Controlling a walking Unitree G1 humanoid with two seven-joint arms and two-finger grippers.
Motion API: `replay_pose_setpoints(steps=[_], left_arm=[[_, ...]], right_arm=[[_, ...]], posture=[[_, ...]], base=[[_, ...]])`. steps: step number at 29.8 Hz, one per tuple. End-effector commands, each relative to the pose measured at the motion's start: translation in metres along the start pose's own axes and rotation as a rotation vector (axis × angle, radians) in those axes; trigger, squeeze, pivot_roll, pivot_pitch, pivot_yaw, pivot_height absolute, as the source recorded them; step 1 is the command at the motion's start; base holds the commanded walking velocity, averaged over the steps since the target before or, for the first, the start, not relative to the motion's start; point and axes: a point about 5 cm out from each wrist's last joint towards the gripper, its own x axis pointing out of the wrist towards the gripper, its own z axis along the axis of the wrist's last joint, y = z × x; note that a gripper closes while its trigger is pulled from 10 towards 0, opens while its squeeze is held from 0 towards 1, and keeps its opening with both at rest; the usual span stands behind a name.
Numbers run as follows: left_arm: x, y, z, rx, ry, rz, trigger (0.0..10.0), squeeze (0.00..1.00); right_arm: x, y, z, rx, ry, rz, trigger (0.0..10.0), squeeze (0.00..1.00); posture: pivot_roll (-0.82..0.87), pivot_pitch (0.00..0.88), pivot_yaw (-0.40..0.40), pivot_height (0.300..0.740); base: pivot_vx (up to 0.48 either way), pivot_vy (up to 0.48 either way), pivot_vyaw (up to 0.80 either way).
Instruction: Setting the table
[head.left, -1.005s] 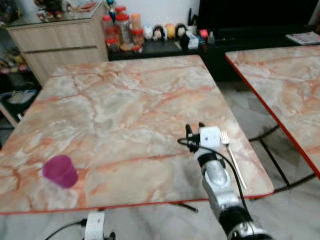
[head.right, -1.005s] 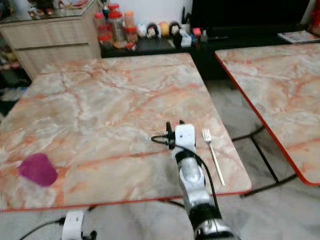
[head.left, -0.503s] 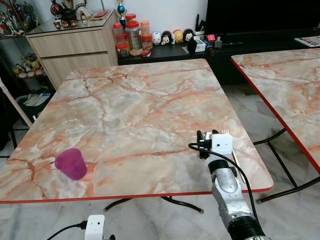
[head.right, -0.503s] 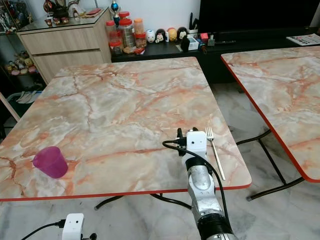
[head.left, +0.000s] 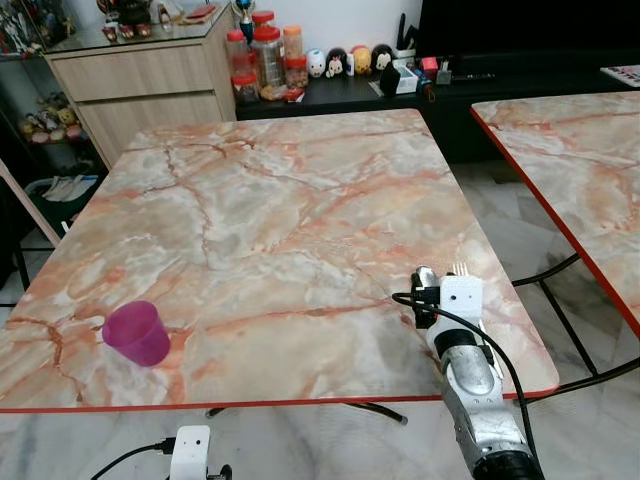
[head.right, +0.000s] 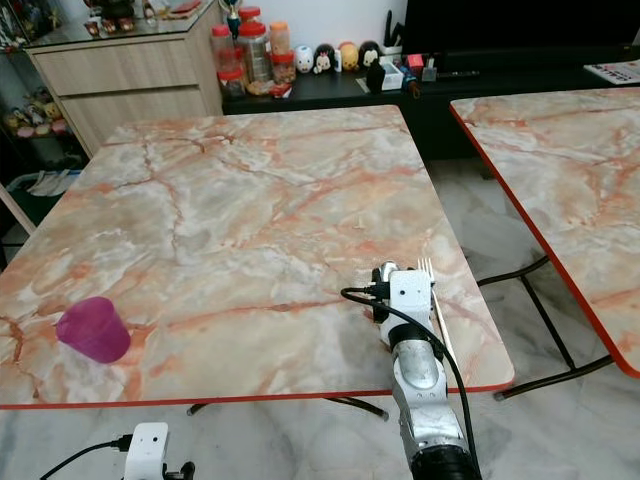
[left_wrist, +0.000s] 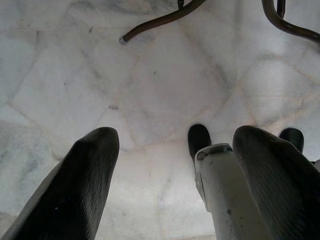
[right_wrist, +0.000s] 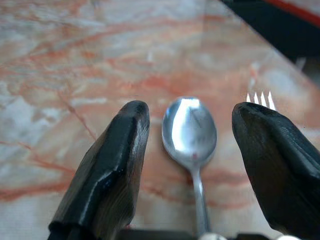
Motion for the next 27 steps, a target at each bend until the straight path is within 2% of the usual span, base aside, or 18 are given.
replay_pose_setpoints(steps=[1, 4, 9, 19, 27], left_arm=[[-0.001, 0.005, -0.002, -0.006, 0.013, 0.008, 10.0, 0.0], [-0.001, 0.006, -0.003, -0.008, 0.013, 0.011, 10.0, 0.0], [-0.001, 0.007, -0.004, -0.008, 0.015, 0.013, 10.0, 0.0], [-0.001, 0.006, -0.004, -0.007, 0.018, 0.009, 10.0, 0.0], [-0.001, 0.005, -0.004, -0.005, 0.019, 0.007, 10.0, 0.0]], right_arm=[[-0.002, 0.001, 0.003, 0.027, 0.004, -0.018, 10.0, 0.0], [-0.007, 0.007, 0.005, 0.027, 0.019, -0.016, 10.0, 0.0], [-0.01, 0.006, 0.005, 0.034, 0.048, -0.036, 10.0, 0.0], [-0.018, -0.017, -0.007, 0.023, 0.178, -0.163, 10.0, 0.0], [-0.015, -0.02, -0.005, 0.026, 0.194, -0.168, 10.0, 0.0]], posture=[[-0.01, 0.02, 0.079, 0.74], [0.0, 0.028, 0.079, 0.74], [0.0, 0.031, 0.079, 0.74], [-0.01, 0.036, 0.08, 0.74], [-0.01, 0.035, 0.081, 0.74]], base=[[0.0, 0.0, 0.0], [0.0, 0.0, 0.0], [0.0, 0.0, 0.0], [0.0, 0.0, 0.0], [0.0, 0.0, 0.0]])
